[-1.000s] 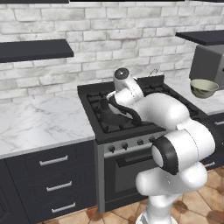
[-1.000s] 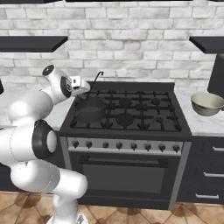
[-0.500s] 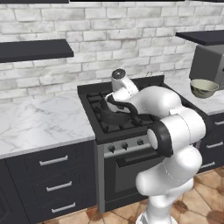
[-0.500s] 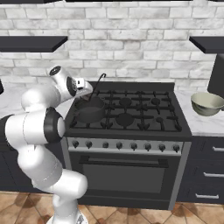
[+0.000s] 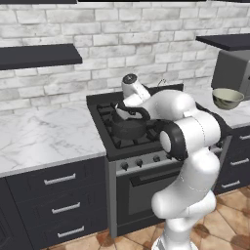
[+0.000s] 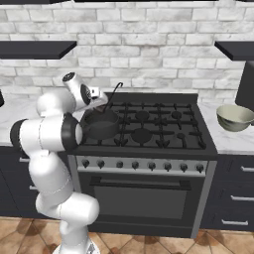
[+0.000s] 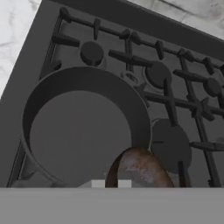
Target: Open the cabinet and move the ladle to the pot. Then close the cabinet.
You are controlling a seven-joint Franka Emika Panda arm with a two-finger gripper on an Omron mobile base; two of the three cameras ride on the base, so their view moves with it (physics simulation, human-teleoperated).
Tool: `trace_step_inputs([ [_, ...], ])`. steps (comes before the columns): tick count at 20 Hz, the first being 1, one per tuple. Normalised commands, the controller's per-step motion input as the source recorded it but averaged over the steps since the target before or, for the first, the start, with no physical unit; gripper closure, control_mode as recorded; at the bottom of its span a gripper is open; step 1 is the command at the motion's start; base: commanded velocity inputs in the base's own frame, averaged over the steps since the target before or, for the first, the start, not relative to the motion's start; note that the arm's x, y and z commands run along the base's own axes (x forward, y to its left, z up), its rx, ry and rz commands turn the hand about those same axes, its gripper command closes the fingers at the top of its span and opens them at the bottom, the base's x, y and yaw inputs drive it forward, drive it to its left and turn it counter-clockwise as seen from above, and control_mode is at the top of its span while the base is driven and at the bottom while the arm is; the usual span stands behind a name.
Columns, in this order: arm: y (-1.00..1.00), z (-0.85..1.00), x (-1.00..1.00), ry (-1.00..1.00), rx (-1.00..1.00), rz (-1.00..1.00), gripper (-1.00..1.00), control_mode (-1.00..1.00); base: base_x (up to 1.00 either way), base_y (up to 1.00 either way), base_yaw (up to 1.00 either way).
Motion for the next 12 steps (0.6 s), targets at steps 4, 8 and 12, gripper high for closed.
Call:
trace_step_inputs([
  [4, 0.00, -0.15, 0.38, 0.03, 0.00, 0.00, 1.00, -1.00, 0.00, 0.00, 0.00],
  [8, 0.00, -0.19, 0.17, 0.05, 0.01, 0.00, 1.00, -1.00, 0.00, 0.00, 0.00],
  [12, 0.01, -0.19, 0.20, 0.05, 0.00, 0.00, 1.00, -1.00, 0.00, 0.00, 0.00],
])
